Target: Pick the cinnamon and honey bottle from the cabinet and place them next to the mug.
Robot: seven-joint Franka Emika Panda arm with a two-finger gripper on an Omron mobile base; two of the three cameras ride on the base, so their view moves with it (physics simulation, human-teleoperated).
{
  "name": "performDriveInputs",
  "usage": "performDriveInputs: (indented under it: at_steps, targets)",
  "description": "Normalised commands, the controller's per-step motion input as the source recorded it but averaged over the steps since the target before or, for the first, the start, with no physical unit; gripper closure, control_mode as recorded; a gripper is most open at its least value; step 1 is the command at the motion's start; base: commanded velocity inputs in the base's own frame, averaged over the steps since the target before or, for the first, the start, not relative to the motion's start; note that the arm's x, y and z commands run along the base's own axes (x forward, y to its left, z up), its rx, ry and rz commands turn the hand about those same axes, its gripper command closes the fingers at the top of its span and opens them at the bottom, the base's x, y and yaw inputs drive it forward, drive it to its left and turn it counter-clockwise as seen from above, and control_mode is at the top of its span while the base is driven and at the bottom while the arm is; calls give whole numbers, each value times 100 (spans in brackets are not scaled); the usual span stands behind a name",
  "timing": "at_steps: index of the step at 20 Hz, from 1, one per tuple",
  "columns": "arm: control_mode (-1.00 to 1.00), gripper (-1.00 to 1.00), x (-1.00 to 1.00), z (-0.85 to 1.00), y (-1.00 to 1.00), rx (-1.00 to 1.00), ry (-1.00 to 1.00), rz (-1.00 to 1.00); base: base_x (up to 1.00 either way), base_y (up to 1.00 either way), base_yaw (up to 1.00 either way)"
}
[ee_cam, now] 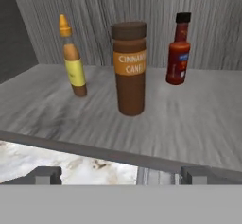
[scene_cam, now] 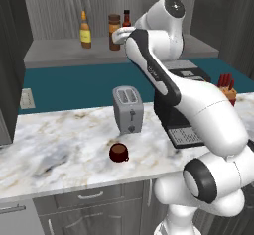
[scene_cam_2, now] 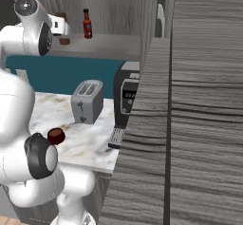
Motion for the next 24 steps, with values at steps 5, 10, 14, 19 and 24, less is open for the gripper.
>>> performDriveInputs:
  at_steps: [5,10,14,19,24]
  targets:
    - [-100,-100,41,0,9,-1,-2,-2,0,0,0]
    - [-100,-100,39,-2,-3,0,-4,-5,0,0,0]
    - [-100,-100,27,-1,-1,0,0,-3,0,0,0]
    - [-100,-100,23,-16,0,0,0,0,0,0,0]
    - [-100,-100,23,-19,0,0,0,0,0,0,0]
